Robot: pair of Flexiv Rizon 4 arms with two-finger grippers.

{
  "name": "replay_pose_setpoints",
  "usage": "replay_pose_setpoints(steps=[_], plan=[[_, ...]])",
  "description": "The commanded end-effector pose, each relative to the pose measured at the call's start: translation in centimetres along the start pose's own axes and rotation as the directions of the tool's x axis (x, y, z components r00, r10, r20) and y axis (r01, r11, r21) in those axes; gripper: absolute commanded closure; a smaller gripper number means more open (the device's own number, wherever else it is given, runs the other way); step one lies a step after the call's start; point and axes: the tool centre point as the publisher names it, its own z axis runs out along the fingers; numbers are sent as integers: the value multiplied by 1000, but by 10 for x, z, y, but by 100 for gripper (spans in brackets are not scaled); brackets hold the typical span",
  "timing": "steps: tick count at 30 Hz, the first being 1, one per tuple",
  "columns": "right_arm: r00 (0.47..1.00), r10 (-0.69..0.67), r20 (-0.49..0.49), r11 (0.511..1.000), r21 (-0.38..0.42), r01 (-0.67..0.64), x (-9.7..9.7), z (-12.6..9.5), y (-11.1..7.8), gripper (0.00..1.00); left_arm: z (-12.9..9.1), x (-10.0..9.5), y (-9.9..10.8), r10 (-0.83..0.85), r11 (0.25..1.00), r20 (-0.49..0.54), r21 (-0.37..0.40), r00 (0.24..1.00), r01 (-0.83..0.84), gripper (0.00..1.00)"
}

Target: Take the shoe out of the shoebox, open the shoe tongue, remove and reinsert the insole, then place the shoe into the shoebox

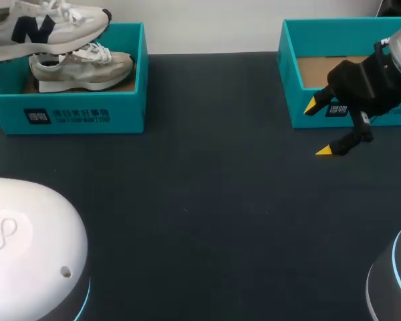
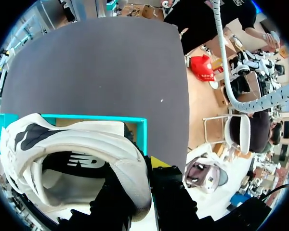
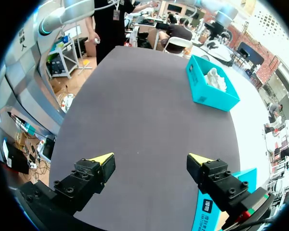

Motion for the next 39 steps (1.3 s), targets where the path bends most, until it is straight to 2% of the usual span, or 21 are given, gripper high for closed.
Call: replay_pose_setpoints(steps=[1, 6, 15, 27, 39], plan=[[1000, 1, -2, 1000, 2, -1, -1, 2, 0, 0, -9, -5, -43, -12, 997, -24, -82, 1000, 10, 100], [1000, 1, -2, 1000, 2, -1, -1, 2, 0, 0, -12, -17, -66, -45, 994, -43, -97, 998, 41, 100], [1000, 1, -2, 1000, 2, -1, -1, 2, 0, 0, -20, -52, -106, -39, 994, -46, -106, 998, 34, 100], [1000, 1, -2, 1000, 2, -1, -1, 2, 0, 0, -36, -108, -163, -62, 991, -66, -124, 996, 54, 100], [1000, 1, -2, 1000, 2, -1, -1, 2, 0, 0, -47, -175, -222, -62, 990, -61, -131, 996, 53, 100]])
